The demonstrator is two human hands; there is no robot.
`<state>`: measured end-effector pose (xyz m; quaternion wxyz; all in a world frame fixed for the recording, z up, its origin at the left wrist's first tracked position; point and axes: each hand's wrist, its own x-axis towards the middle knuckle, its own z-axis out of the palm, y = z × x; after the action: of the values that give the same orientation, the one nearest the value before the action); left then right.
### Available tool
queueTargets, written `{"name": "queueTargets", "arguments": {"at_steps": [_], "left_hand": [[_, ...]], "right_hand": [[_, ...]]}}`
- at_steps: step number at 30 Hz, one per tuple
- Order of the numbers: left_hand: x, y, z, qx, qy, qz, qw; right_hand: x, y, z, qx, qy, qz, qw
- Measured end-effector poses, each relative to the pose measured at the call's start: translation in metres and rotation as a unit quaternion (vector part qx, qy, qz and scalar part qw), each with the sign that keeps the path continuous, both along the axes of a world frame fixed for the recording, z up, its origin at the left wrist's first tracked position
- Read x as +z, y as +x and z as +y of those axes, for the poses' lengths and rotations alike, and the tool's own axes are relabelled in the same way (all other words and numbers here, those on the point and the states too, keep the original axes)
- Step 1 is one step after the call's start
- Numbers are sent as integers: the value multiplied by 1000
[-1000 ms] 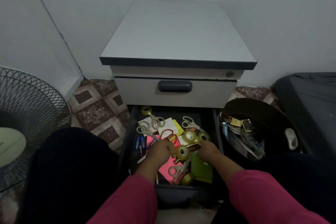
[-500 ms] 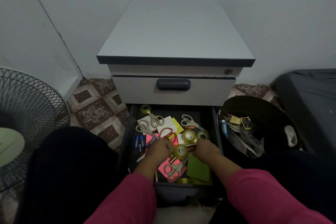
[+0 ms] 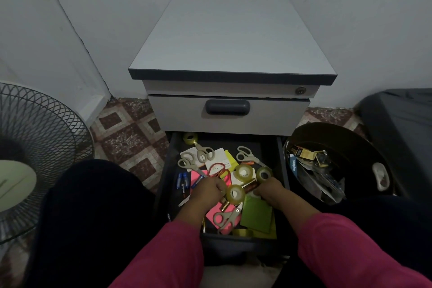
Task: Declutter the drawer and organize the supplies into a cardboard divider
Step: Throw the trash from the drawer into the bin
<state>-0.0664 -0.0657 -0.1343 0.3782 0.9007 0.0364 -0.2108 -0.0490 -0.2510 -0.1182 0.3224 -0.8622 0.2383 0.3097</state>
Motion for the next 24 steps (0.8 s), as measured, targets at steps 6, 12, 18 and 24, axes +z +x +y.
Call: {"name": "queueTargets", "arguments": {"at_steps": [6, 12, 18, 24], "left_hand": [[-2, 1, 1, -1, 12, 4, 1000], [-1, 2, -1, 8, 25, 7, 1000], [8, 9, -2, 122, 57, -77, 988], [2, 29, 10, 37, 158, -70, 984]], "right_hand": [[7, 2, 9, 17, -37, -37, 998], [22, 1, 13, 72, -188, -216, 955], [27, 11, 8, -90, -33, -245, 965], [22, 10, 16, -144, 74, -183, 970]]}}
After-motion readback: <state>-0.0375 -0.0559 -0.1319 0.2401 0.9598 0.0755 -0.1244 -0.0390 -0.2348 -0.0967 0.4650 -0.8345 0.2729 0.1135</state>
